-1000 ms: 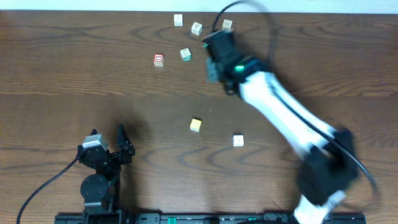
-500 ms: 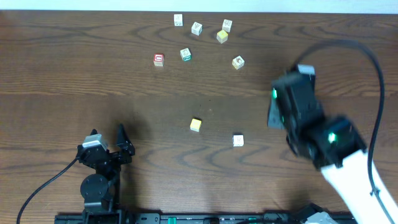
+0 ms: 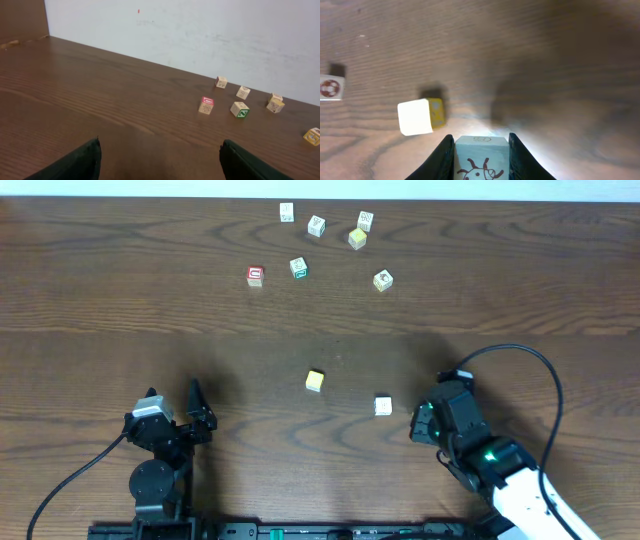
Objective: Lift 5 blocks
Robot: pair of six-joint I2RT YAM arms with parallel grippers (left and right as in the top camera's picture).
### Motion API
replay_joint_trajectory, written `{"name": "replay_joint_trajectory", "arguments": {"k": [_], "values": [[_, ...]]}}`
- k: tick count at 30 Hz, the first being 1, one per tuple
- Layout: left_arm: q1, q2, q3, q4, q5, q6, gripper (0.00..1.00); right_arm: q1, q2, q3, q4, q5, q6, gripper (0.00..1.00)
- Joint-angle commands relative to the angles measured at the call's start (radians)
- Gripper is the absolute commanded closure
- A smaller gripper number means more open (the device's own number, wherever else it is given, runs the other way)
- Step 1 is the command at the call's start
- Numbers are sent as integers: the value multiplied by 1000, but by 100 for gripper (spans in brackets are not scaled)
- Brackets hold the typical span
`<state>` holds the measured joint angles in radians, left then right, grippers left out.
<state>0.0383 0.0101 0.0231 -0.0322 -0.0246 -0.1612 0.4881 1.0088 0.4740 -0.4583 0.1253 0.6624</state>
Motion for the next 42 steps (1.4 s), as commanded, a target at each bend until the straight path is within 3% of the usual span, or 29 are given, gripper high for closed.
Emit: {"name": "replay_joint_trajectory", "arguments": {"k": [1,11,34,42], "values": [[4,-6,-19,-39,-12,-5,24,-2,89,6,51,-54,-55,80],[4,-6,-19,-39,-12,-5,24,-2,292,9,221,-95,-65,79],[4,-6,-19,-39,-12,-5,24,-3,299,17,293,-101,-148,72],[4,-6,-19,-39,-12,-5,24,-3,299,17,278,-101,-155,62]]}}
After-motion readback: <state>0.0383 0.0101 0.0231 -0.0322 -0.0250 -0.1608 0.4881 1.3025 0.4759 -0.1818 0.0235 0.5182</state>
